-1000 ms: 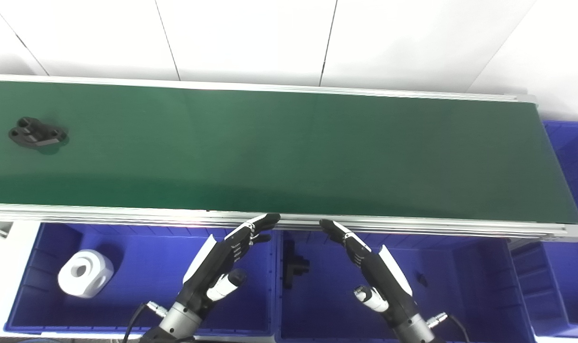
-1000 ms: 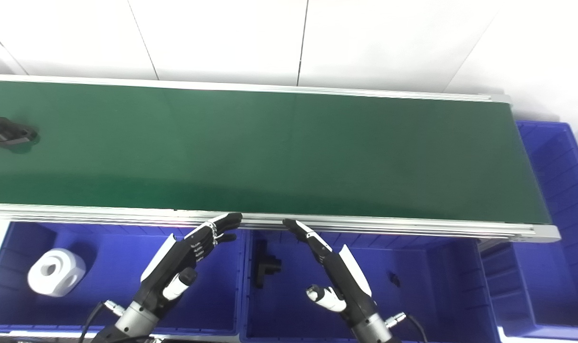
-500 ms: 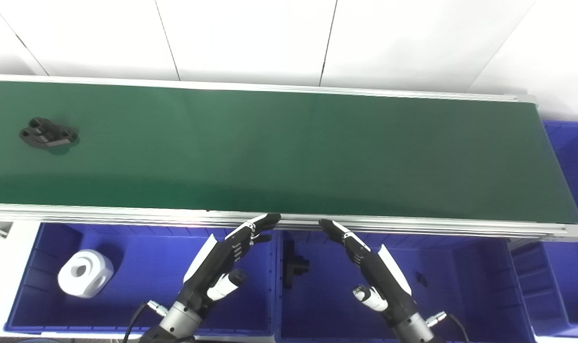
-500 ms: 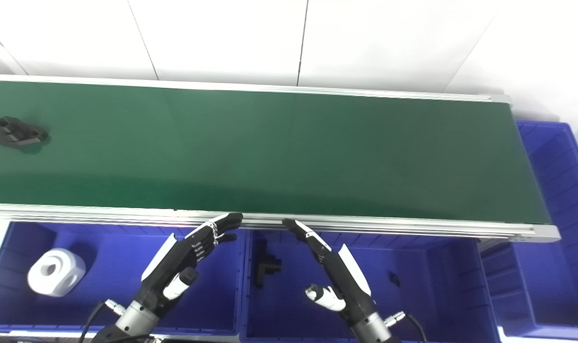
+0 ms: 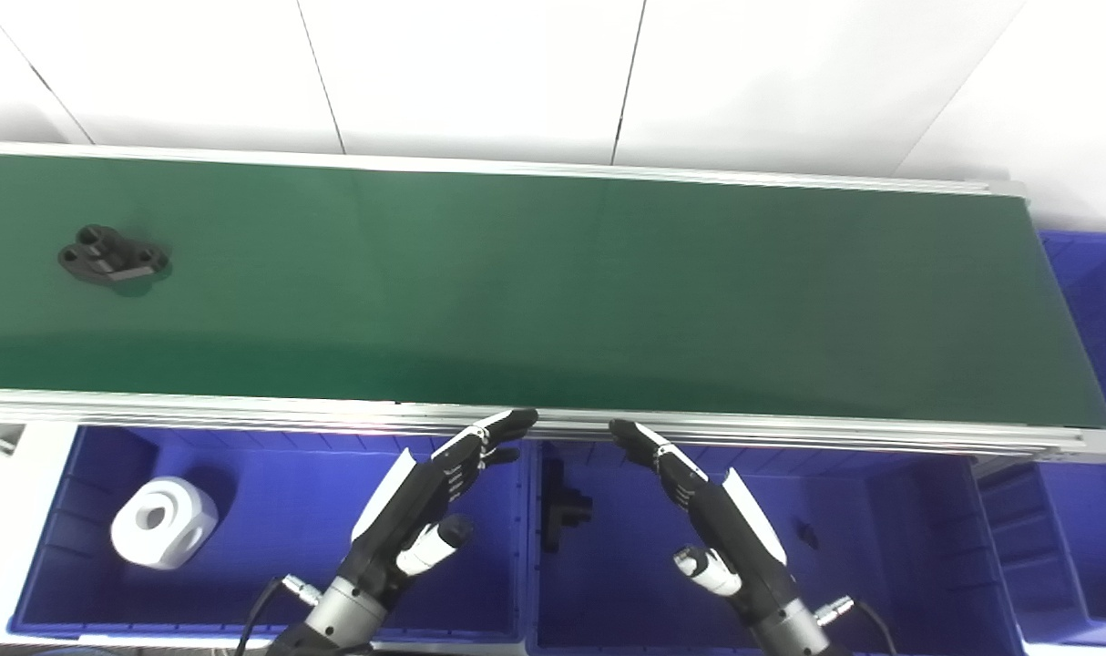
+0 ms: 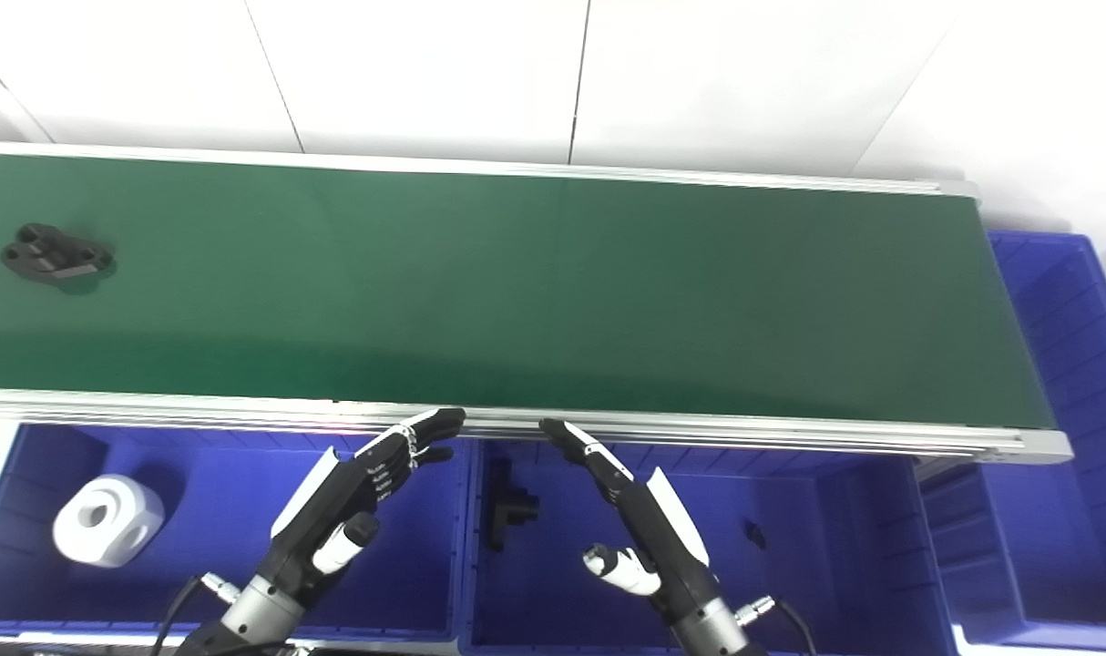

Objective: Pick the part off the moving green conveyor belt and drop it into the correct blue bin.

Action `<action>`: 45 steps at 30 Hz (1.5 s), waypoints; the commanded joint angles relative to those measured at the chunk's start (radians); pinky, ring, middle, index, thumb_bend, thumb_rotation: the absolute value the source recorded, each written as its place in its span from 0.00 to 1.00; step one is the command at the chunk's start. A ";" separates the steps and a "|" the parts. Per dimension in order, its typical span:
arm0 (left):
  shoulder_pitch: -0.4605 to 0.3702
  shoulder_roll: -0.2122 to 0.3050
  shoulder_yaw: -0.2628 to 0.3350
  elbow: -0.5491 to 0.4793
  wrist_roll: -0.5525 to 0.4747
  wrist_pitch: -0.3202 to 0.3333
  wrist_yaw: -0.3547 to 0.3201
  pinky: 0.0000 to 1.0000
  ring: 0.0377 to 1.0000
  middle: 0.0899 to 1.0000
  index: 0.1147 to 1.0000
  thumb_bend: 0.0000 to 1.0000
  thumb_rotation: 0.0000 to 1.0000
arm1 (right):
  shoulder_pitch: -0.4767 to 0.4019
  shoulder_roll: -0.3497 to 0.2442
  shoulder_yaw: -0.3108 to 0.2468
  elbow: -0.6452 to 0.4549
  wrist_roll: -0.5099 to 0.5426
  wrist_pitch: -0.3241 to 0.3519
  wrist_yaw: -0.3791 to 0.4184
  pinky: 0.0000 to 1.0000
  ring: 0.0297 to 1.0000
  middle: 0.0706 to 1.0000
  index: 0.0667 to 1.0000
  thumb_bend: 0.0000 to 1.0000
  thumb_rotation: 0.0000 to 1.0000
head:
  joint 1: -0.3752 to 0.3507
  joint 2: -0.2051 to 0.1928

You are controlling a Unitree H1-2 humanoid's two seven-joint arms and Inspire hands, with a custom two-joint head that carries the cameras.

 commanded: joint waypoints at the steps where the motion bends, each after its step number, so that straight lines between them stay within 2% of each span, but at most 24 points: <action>1: 0.001 0.005 0.000 -0.020 -0.013 -0.026 -0.011 0.86 0.91 0.89 0.83 0.88 0.94 | -0.002 0.001 0.002 -0.016 0.012 -0.057 -0.004 0.91 0.92 0.91 0.89 0.89 0.96 | 0.000 0.002; 33: 0.007 0.003 0.000 -0.025 -0.014 -0.034 -0.008 0.85 0.90 0.89 0.83 0.86 0.94 | 0.002 0.001 0.000 -0.021 0.015 -0.057 -0.001 0.90 0.91 0.91 0.89 0.90 0.95 | -0.003 0.002; 38: 0.011 0.003 0.000 -0.033 -0.012 -0.012 -0.007 0.85 0.90 0.89 0.83 0.88 0.94 | 0.002 0.000 0.000 -0.022 0.016 -0.057 -0.002 0.90 0.91 0.90 0.89 0.89 0.94 | -0.003 0.002; 45: 0.007 0.004 -0.002 -0.021 -0.021 -0.034 -0.011 0.85 0.90 0.89 0.83 0.87 0.94 | 0.008 -0.001 -0.002 -0.029 0.012 -0.056 0.001 0.91 0.92 0.91 0.89 0.90 0.95 | -0.004 0.003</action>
